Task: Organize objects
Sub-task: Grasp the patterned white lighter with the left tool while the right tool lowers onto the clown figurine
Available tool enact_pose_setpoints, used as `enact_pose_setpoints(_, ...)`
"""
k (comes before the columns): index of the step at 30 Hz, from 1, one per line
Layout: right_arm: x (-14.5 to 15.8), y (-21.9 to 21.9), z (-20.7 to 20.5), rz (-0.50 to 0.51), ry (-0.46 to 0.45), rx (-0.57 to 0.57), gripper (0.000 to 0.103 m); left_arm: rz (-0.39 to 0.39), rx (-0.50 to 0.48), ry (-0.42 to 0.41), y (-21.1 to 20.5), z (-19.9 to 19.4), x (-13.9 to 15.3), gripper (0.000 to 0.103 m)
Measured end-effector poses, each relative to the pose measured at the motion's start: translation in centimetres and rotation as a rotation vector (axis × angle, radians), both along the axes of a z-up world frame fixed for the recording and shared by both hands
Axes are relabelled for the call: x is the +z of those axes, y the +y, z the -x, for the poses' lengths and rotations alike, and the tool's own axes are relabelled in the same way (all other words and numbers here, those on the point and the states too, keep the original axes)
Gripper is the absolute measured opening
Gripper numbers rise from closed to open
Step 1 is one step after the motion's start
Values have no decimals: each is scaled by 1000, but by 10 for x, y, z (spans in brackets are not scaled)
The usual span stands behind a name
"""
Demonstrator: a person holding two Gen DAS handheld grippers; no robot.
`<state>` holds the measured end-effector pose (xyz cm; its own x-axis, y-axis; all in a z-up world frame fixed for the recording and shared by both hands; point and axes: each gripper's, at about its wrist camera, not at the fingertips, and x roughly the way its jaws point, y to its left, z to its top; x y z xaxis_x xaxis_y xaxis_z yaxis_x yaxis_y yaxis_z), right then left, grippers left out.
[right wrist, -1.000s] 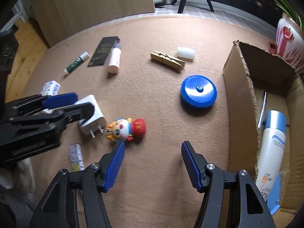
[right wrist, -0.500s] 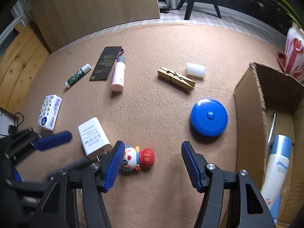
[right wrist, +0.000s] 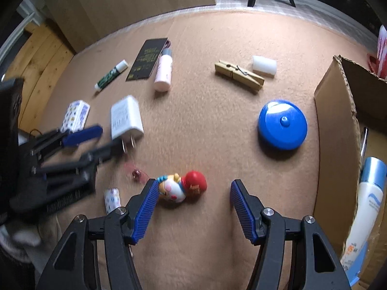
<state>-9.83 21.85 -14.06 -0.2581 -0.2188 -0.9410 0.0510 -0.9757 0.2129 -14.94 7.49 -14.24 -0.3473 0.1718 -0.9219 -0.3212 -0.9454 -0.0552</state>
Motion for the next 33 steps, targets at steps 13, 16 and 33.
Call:
enact_pose_setpoints(13, 10, 10, 1, 30, 22, -79, 59, -93, 41, -31, -22, -43, 20, 54)
enact_pose_setpoints(16, 4, 9, 8, 58, -18, -125, 59, -106, 22, -47, -13, -63, 21, 54)
enact_pose_setpoints(33, 1, 2, -11, -43, -11, -19, 40, 10, 0, -35, 23, -103, -3, 54)
